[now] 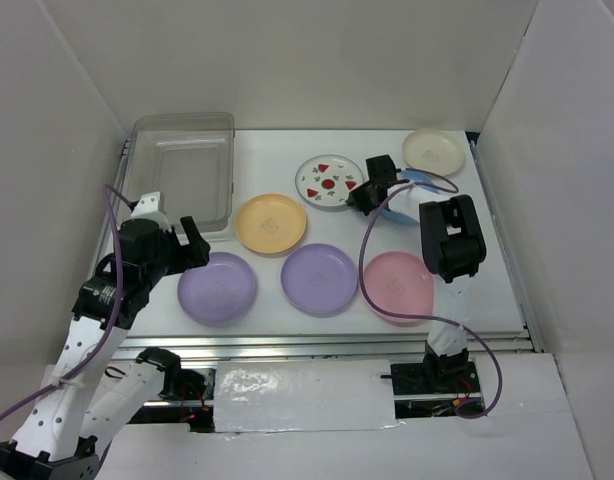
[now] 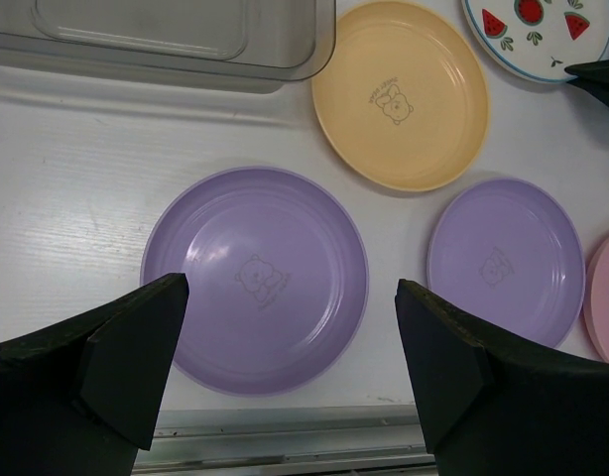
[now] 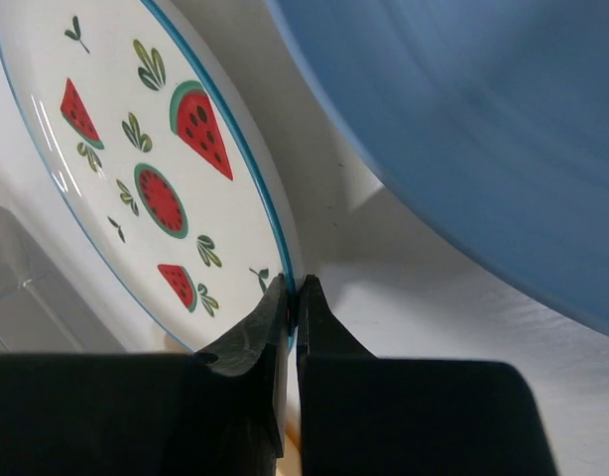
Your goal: Place the plates into the plastic bin on the countertop
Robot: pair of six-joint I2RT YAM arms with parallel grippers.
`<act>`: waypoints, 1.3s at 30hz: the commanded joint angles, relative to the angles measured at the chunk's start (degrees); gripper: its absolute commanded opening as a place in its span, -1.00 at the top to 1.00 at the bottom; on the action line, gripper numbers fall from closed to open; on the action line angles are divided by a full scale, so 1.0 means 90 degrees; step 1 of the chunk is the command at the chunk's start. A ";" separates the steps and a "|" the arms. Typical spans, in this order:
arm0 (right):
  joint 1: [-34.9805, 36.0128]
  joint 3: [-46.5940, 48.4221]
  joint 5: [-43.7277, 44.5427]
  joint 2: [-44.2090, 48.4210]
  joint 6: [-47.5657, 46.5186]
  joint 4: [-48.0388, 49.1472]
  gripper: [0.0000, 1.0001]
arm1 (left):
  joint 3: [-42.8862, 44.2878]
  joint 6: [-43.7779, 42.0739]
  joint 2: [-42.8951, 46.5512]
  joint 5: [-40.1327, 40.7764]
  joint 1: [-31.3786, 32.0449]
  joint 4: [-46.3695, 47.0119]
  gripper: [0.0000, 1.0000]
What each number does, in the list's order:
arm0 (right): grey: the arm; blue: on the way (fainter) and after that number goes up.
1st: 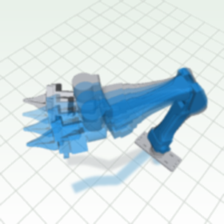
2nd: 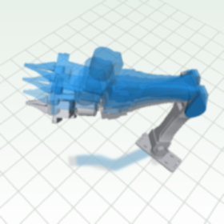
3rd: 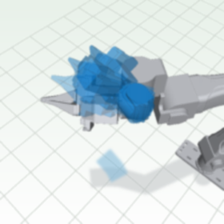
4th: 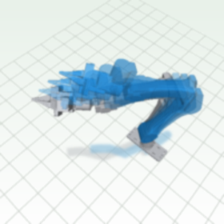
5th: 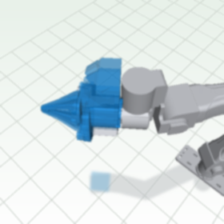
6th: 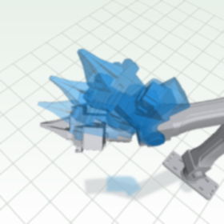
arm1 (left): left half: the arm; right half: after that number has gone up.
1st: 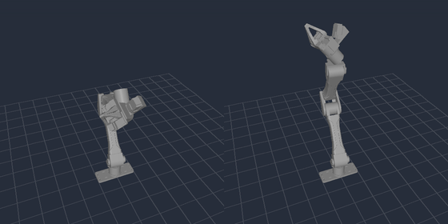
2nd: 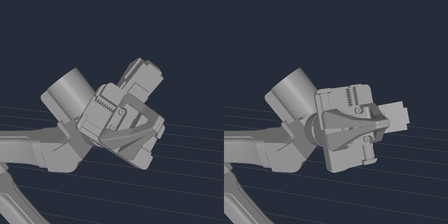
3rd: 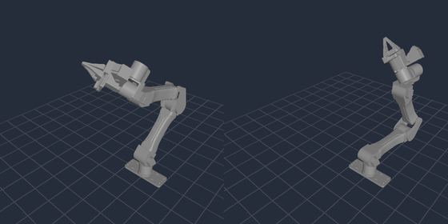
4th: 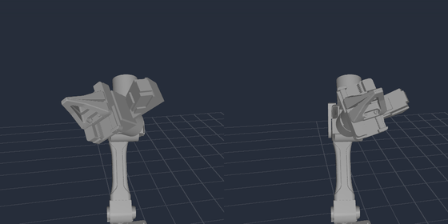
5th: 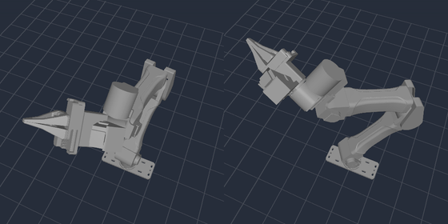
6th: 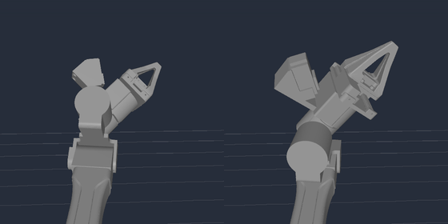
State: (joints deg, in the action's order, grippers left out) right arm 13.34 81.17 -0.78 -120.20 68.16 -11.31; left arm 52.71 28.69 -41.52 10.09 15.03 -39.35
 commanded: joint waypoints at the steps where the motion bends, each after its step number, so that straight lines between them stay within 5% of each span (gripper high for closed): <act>1: 0.0041 -0.0375 0.0116 0.0541 -0.0025 -0.0053 1.00 | -0.0007 -0.0033 0.0033 -0.0037 -0.0039 0.0232 -0.99; 6: 0.0031 -0.1049 -0.0254 0.1372 0.0151 0.1127 1.00 | 0.0013 0.0006 0.0092 0.0022 -0.0039 0.0213 -0.99; 17: 0.0158 -0.1302 -0.0744 0.2935 -0.0570 0.1628 1.00 | 0.0022 -0.0131 0.0092 -0.0632 -0.0049 0.0418 -0.99; 30: 0.0763 -0.1811 -0.2110 0.4712 -0.1684 0.0779 1.00 | 0.0589 0.0172 -0.0844 -0.3062 -0.0049 0.1743 -0.99; 39: 0.1037 -0.1870 -0.2736 0.5514 -0.1890 0.0329 1.00 | 0.0580 0.0367 -0.1715 -0.3748 -0.0068 0.2819 -0.99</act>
State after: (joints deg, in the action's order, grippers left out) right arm 22.41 63.20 -20.56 -75.37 50.87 -13.82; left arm 57.84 30.48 -56.77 -18.85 14.74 -22.20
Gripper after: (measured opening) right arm 0.032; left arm 0.993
